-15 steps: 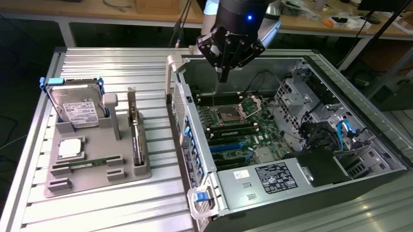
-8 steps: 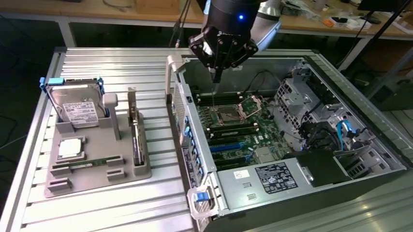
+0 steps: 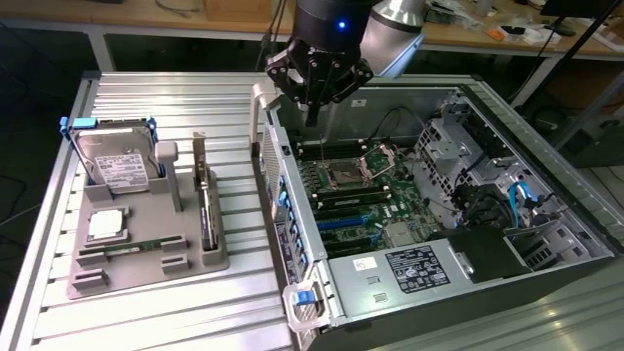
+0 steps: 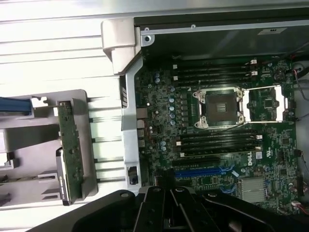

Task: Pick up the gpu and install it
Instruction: 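Reach for the gpu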

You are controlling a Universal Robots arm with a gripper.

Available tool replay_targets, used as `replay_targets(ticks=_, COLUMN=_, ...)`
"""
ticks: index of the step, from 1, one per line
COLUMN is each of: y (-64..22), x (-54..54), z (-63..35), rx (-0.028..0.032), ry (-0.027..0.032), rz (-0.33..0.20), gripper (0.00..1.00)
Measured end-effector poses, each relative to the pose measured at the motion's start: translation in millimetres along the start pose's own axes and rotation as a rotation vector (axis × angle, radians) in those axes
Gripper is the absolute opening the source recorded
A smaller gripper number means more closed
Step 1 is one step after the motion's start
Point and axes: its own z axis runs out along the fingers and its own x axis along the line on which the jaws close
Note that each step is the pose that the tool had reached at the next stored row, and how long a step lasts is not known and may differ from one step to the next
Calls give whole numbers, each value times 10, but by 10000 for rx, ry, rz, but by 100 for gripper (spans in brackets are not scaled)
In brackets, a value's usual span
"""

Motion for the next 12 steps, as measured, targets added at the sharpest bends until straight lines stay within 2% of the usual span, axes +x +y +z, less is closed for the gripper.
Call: replay_targets(ticks=12, y=-29, x=341, z=1, rx=0, ry=16, rz=1, gripper=11)
